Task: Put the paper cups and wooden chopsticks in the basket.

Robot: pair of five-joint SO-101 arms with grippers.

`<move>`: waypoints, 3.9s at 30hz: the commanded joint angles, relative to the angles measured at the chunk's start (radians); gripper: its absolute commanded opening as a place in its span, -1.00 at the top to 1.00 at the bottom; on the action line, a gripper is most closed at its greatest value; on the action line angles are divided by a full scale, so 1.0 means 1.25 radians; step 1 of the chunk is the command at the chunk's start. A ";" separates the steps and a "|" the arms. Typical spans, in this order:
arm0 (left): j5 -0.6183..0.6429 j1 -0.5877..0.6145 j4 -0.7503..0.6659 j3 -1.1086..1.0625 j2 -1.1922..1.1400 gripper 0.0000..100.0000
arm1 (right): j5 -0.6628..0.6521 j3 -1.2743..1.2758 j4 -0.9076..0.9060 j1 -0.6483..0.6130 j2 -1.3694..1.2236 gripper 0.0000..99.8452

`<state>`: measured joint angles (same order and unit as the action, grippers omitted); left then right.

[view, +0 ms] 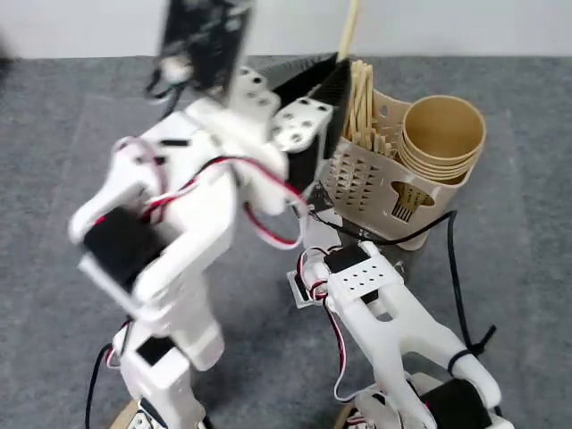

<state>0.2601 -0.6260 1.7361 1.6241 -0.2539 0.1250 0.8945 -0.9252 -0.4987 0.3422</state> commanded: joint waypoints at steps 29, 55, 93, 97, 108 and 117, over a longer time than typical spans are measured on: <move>-0.064 -0.005 -0.128 -0.786 0.668 0.98 | 0.005 -0.002 0.012 -0.002 0.031 0.98; -0.155 0.014 -1.598 -1.979 0.874 0.98 | 0.005 -0.002 0.013 -0.002 0.026 0.98; -0.069 0.085 -1.833 -1.609 0.187 0.97 | 0.004 -0.002 0.013 -0.002 0.024 0.98; -0.017 0.083 -1.834 -1.602 0.160 0.97 | 0.004 -0.001 0.012 -0.002 0.024 0.98; 0.010 0.090 -1.796 -1.649 0.191 0.72 | 0.004 -0.001 0.012 -0.001 0.024 0.98; 0.010 0.137 -1.588 -1.652 0.420 0.79 | 0.004 -0.001 0.007 -0.002 0.031 0.98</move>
<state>0.2662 -0.4741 -0.3368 -0.4473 0.1174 0.1266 0.8945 -0.9252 -0.5002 0.3422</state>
